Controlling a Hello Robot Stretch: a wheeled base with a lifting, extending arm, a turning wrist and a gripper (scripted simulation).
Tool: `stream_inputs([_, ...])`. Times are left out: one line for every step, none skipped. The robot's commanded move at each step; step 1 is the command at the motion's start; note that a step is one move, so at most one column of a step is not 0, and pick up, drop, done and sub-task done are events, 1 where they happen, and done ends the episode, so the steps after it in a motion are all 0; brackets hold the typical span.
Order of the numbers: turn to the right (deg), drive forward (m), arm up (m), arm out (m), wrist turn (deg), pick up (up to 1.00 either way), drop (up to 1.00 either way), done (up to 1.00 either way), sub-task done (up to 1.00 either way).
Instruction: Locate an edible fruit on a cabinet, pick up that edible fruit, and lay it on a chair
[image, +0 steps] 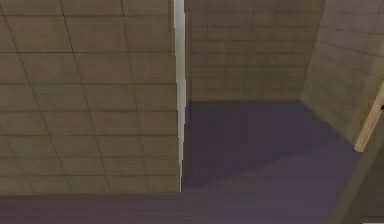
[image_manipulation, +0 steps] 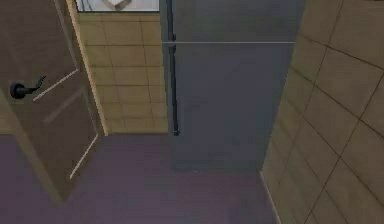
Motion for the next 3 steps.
stream_inputs([-24.0, 0.0, 0.0, 0.0, 0.0, 0.0, 0.0, 0.0, 0.0])
stream_inputs([-3.0, 0.0, 0.0, 0.0, 0.0, 0.0, 0.0, 0.0, 0.0])
stream_inputs([0.0, 0.65, 0.0, 0.0, 0.0, 0.0, 0.0, 0.0, 0.0])
